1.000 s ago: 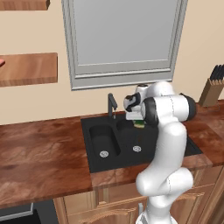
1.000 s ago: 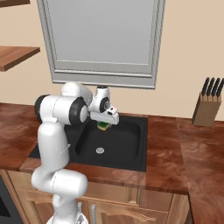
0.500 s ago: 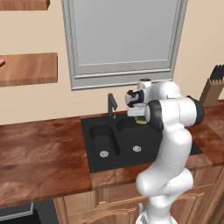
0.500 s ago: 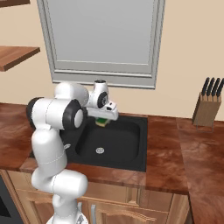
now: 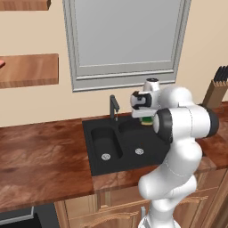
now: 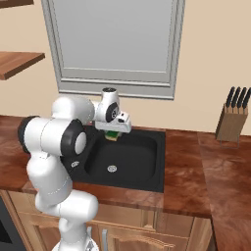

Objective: Pick up the bar soap and sponge from the sink, and place them back in the shelves.

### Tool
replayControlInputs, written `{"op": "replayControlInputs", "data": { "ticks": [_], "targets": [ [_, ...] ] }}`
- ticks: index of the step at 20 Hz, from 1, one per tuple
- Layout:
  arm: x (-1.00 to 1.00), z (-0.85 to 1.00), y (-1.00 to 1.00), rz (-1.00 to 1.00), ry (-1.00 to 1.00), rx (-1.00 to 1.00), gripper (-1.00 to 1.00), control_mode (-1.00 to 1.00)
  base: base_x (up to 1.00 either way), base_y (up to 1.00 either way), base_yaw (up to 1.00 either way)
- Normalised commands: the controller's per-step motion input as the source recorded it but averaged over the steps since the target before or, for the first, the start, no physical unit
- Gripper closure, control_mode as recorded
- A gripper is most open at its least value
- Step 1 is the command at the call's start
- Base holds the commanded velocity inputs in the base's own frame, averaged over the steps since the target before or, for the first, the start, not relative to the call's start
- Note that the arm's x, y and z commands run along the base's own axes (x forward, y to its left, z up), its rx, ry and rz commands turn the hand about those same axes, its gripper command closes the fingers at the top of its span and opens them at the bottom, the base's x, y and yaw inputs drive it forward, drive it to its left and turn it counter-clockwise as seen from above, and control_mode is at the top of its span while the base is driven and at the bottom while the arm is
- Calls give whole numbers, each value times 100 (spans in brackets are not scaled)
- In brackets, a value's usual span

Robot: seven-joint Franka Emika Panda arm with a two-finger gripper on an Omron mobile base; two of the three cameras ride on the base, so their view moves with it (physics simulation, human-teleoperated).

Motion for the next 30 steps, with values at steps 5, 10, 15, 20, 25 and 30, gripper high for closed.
{"op": "replayControlInputs", "data": {
  "ticks": [5, 10, 15, 20, 25, 30],
  "targets": [
    [-13, 36, 0, 8, -4, 0, 100, -100, 0, 0, 0],
    [-30, 34, 0, 10, -3, 0, 100, -100, 0, 0, 0],
    [-47, 39, 0, 9, -4, 0, 100, -100, 0, 0, 0],
    [-48, 38, 0, 7, -2, 0, 100, -100, 0, 0, 0],
    [-41, 39, 0, 3, 0, 0, 100, -100, 0, 0, 0],
    [-32, 48, 1, 0, 0, 0, 100, -100, 0, 0, 0]
  ]
}}
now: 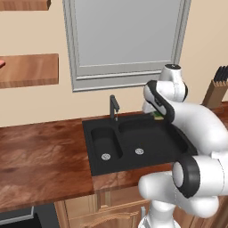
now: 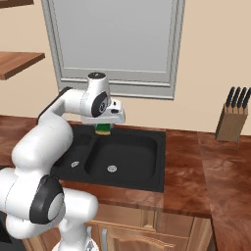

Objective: Pick up the bar soap and sponge from the sink, and place them back in the shelves.

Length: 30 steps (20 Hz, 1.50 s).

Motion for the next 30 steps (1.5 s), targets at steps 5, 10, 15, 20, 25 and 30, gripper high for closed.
{"op": "replayControlInputs", "data": {
  "ticks": [5, 10, 15, 20, 25, 30],
  "targets": [
    [-28, 50, 4, 0, 0, 0, 100, -100, 0, 0, 0],
    [-31, 52, 0, 0, 0, 0, 100, -100, 0, 0, 0],
    [-29, 49, 0, 0, 0, 0, 100, -100, 0, 0, 0],
    [-27, 42, 0, 0, 0, 0, 100, -100, 0, 0, 0],
    [-36, 36, 0, 0, 0, 0, 100, -100, 0, 0, 0],
    [-37, 23, 4, -1, 0, 0, 100, -100, 0, 0, 0]
  ]
}}
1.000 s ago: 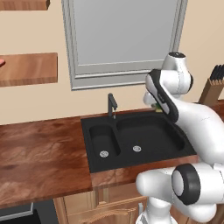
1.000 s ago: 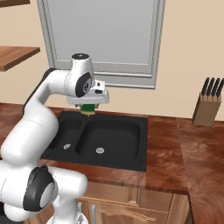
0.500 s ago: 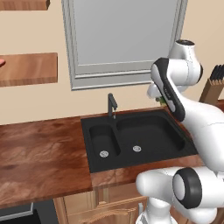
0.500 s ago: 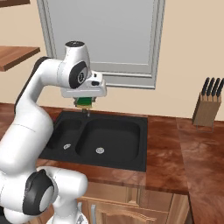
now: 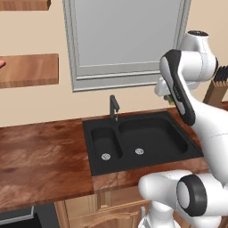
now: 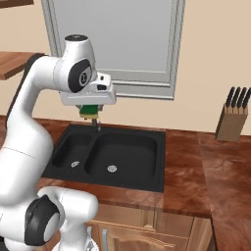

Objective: Pick up the bar soap and sponge from the sink, and place them back in the shelves.

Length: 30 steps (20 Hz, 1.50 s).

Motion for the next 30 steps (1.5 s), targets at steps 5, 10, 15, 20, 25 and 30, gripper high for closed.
{"op": "replayControlInputs", "data": {
  "ticks": [5, 10, 15, 20, 25, 30],
  "targets": [
    [-41, 3, 12, -6, 0, 0, 100, -100, 0, 0, 0],
    [-39, 1, 14, -10, 0, 0, 100, -100, 0, 0, 0],
    [-30, 5, 10, -8, 0, 0, 100, -100, 0, 0, 0],
    [-21, 2, 1, -2, 0, 0, 100, -100, 0, 0, 0],
    [0, 0, 0, 0, 0, 0, 100, 100, -34, 7, 0],
    [0, 0, 0, 0, 0, 0, 100, 100, -49, 38, 1]
  ]
}}
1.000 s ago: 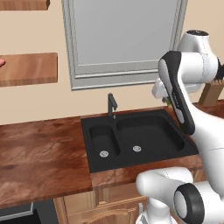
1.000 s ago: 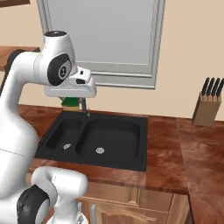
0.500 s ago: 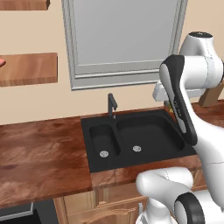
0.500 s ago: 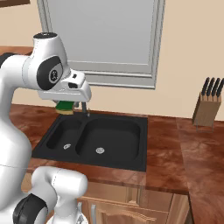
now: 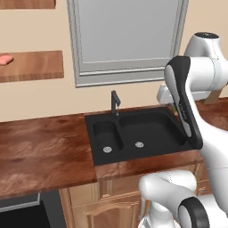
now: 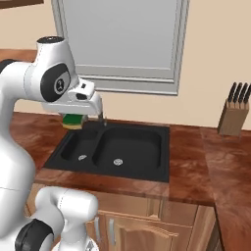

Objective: Pick up the bar soap and sponge from the sink, and place them back in the shelves.

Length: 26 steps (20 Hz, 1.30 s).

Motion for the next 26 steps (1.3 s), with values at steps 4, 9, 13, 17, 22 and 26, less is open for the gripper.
{"op": "replayControlInputs", "data": {
  "ticks": [4, 9, 13, 17, 22, 26],
  "targets": [
    [0, 0, 0, 0, 0, 0, 100, 100, -39, 61, 0],
    [0, 0, 0, 0, 0, 0, 100, 100, -26, 81, 0],
    [0, 0, 0, 0, 0, 0, 100, 100, -16, 91, 0],
    [0, 0, 0, 0, 0, 0, 100, 100, -7, 93, 0],
    [0, 0, 0, 0, 0, 0, 100, 100, -1, 90, 0],
    [0, 0, 0, 0, 0, 0, 100, 100, 0, 76, 0]
  ]
}}
